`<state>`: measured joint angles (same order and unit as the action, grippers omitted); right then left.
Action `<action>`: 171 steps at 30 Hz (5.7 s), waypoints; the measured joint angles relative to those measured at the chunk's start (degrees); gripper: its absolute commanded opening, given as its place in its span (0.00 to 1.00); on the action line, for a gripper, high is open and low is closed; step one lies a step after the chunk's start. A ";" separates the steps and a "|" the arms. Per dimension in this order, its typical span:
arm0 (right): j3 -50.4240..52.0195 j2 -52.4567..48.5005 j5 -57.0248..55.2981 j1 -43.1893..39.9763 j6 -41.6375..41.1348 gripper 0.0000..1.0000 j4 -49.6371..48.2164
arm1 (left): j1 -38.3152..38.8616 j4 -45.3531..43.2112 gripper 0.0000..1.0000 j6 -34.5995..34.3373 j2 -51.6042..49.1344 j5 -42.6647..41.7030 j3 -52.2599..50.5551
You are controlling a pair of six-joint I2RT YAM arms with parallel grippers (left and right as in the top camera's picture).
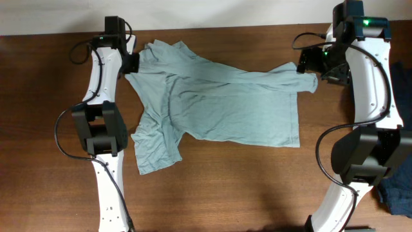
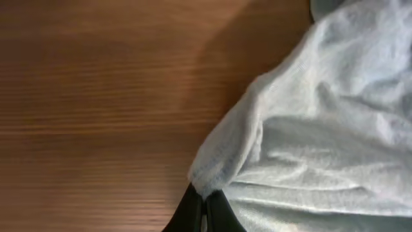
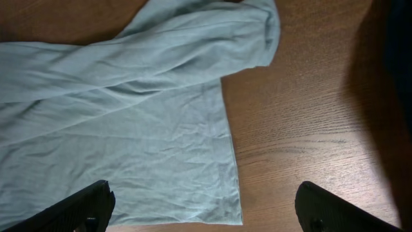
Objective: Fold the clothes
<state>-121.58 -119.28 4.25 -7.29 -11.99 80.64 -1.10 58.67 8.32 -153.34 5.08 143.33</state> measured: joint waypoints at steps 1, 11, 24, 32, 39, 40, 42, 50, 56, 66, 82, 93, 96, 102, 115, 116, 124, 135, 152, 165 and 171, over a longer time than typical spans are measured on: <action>0.00 0.00 0.00 0.00 0.02 0.95 0.00 | -0.02 -0.13 0.01 0.00 -0.04 1.75 0.70; 1.14 0.00 0.00 0.13 0.02 0.93 0.81 | -0.87 -3.41 0.86 -0.70 -0.33 10.27 8.85; 20.79 -0.02 5.77 3.08 2.73 0.31 -10.58 | -0.39 18.47 0.70 -2.73 0.02 7.39 8.87; 33.27 -0.02 9.70 5.09 2.67 0.13 -21.14 | 1.11 26.32 0.57 -2.82 0.22 -2.91 8.87; 41.16 0.20 11.47 6.12 2.16 0.08 -26.36 | 0.98 25.05 0.58 -2.80 0.20 -4.55 8.87; 41.38 0.31 11.30 6.12 1.66 0.07 -26.53 | 0.92 24.70 0.58 -2.80 0.11 -4.66 8.87; 41.86 0.63 10.27 6.14 0.15 0.07 -26.77 | 0.85 24.63 0.57 -2.78 -0.46 -4.70 8.90; 42.21 1.38 0.52 6.64 -3.74 0.04 -23.39 | 0.48 26.18 0.52 -1.92 -5.66 -4.90 10.32; 42.88 1.42 -14.19 6.69 -7.87 0.04 -20.13 | 0.31 26.69 0.50 -1.92 -6.12 -4.87 11.08; 41.29 0.81 -17.86 4.59 -6.97 0.05 -21.38 | -3.04 29.86 0.48 -1.90 -7.23 -5.57 14.47; 34.53 10.12 -2.12 3.96 -2.58 0.33 -18.47 | -4.20 37.79 0.50 -1.97 12.85 -9.62 26.43; 34.53 10.10 1.95 3.96 1.09 0.32 -16.31 | 6.45 37.83 0.51 -2.62 26.01 -1.03 21.00; 34.53 10.10 2.12 3.96 1.49 0.32 -16.26 | 9.46 37.68 0.57 -3.93 38.03 1.81 12.26; 34.53 10.10 2.95 3.96 1.70 0.33 -16.06 | 8.74 35.54 0.62 -7.76 57.20 4.52 -14.01; 34.53 10.10 6.03 3.96 1.73 0.34 -16.70 | 3.67 -4.07 0.45 -11.45 50.31 -6.43 -67.54; 34.53 10.10 6.05 3.96 1.75 0.34 -16.87 | 3.06 -6.12 0.43 -11.80 50.36 -7.32 -69.61; 39.01 10.14 7.28 3.96 1.25 0.23 -25.03 | 1.84 -17.09 0.06 -13.05 51.01 -10.32 -79.93; 46.18 10.14 8.55 3.96 -1.84 0.04 -32.30 | 1.79 -19.45 0.01 -17.94 51.89 -10.78 -86.99; 55.12 10.29 2.05 4.04 -9.40 0.04 -38.58 | -8.20 -11.45 0.01 -29.49 52.33 -11.54 -87.62; 55.12 10.58 -7.50 4.04 -16.22 0.04 -32.85 | -17.00 -5.53 0.01 -28.68 52.33 -10.56 -88.28; 55.56 10.58 -10.47 4.04 -17.79 0.04 -27.67 | -17.35 -1.81 0.01 -27.34 53.48 -8.92 -88.43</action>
<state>-66.02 -108.71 -6.22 -3.25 -29.78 52.97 -18.46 56.86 -19.03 -99.85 -3.84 54.89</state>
